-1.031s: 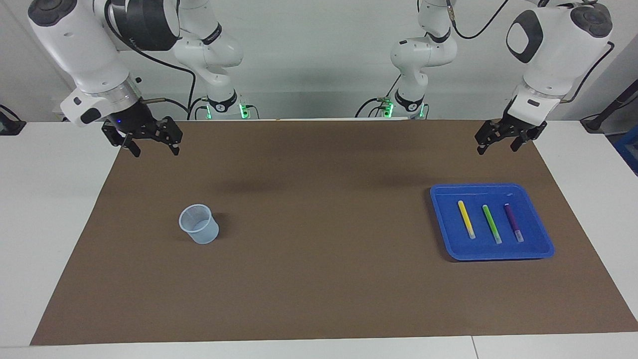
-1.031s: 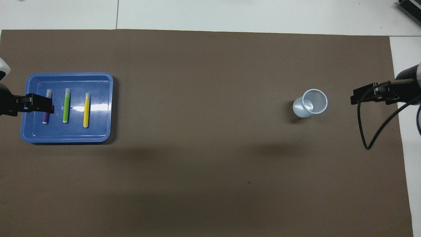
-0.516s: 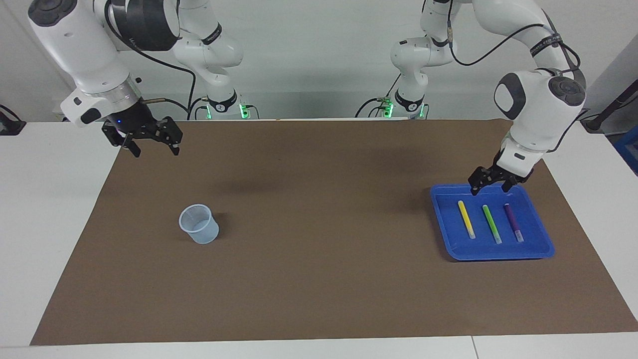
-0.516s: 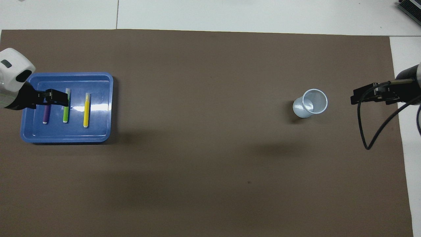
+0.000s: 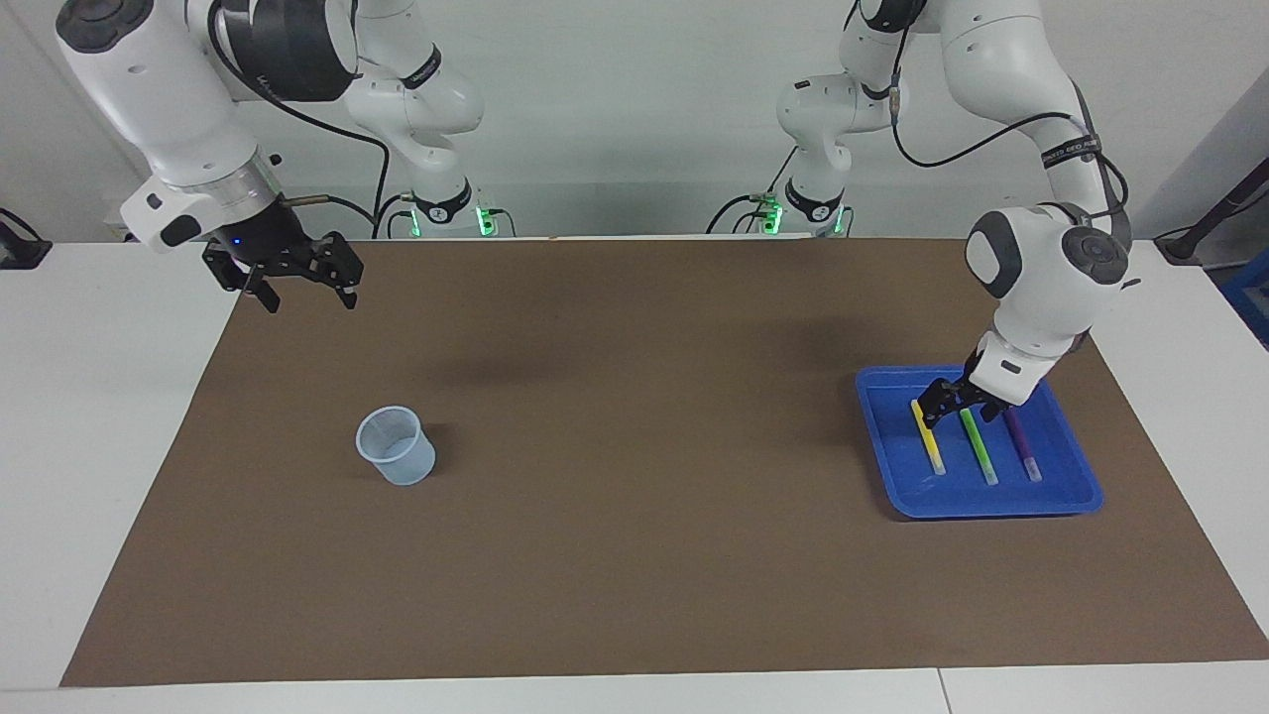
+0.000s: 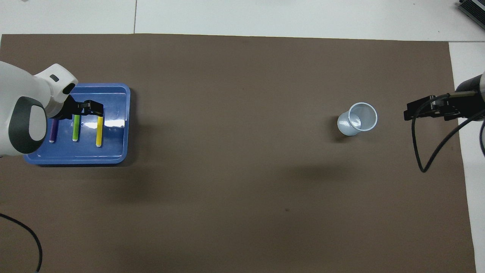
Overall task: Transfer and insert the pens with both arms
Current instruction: 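Lower the left gripper onto the yellow pen in the tray, then grasp and lift the yellow pen with the left gripper, then carry the yellow pen toward the right gripper while the right gripper approaches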
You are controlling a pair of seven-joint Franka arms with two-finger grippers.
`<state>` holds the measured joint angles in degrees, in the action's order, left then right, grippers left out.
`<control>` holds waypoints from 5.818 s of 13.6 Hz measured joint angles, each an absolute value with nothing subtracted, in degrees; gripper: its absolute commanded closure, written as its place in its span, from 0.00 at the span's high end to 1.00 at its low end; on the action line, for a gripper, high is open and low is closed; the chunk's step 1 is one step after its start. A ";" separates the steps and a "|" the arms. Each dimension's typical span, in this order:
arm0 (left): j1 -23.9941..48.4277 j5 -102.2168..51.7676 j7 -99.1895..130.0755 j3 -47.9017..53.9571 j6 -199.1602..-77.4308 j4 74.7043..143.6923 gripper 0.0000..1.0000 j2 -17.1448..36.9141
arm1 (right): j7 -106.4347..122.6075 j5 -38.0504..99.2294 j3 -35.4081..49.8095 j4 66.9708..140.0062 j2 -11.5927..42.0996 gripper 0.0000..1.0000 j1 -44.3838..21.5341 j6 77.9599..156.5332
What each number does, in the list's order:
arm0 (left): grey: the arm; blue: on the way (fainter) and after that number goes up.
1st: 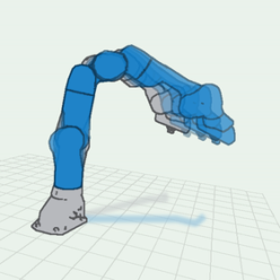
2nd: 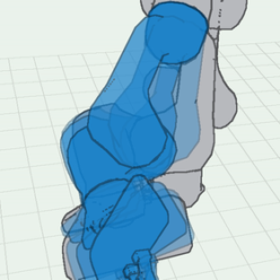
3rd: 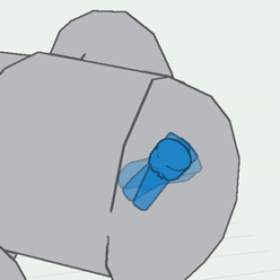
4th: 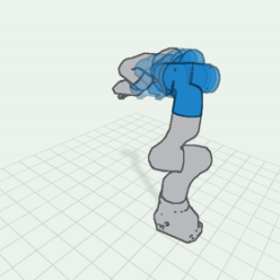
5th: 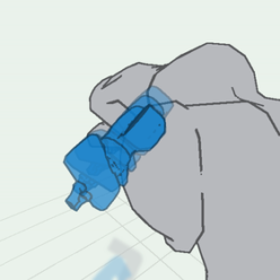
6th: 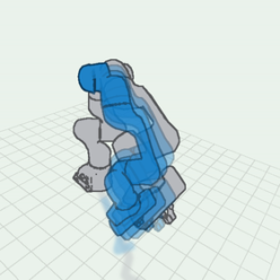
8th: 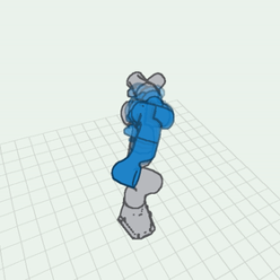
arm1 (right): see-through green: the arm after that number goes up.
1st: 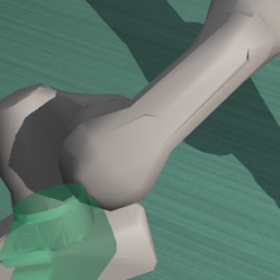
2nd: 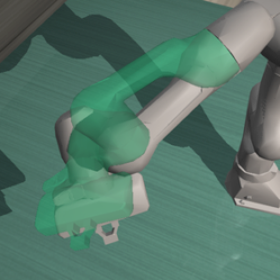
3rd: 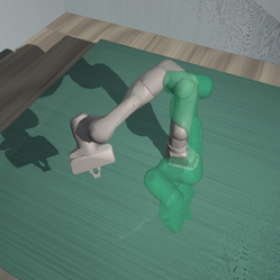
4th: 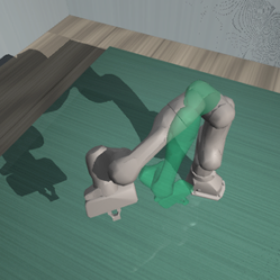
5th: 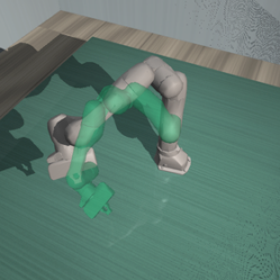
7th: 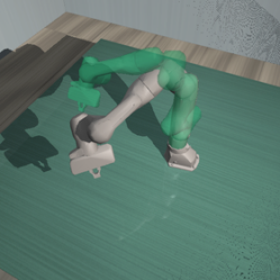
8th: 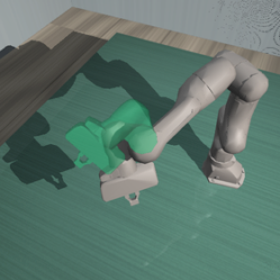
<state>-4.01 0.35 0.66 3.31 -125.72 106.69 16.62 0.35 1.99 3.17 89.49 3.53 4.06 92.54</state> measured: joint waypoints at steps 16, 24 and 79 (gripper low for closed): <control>-3.99 0.35 0.65 3.64 -136.28 114.38 0.76 19.36 | 0.35 1.99 3.15 90.20 3.42 1.00 4.08 92.54; -3.94 0.28 0.66 3.93 -136.35 114.42 0.23 18.81 | 0.35 1.99 3.20 95.66 1.17 1.00 4.05 94.93; 38.64 -28.77 117.29 4.43 -157.70 104.20 0.00 13.19 | -5.20 41.18 3.78 105.49 5.12 0.59 -10.55 124.63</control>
<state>38.64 -28.77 117.29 4.43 -157.70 104.20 13.19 -5.20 41.18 3.78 105.49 5.12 -10.55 124.63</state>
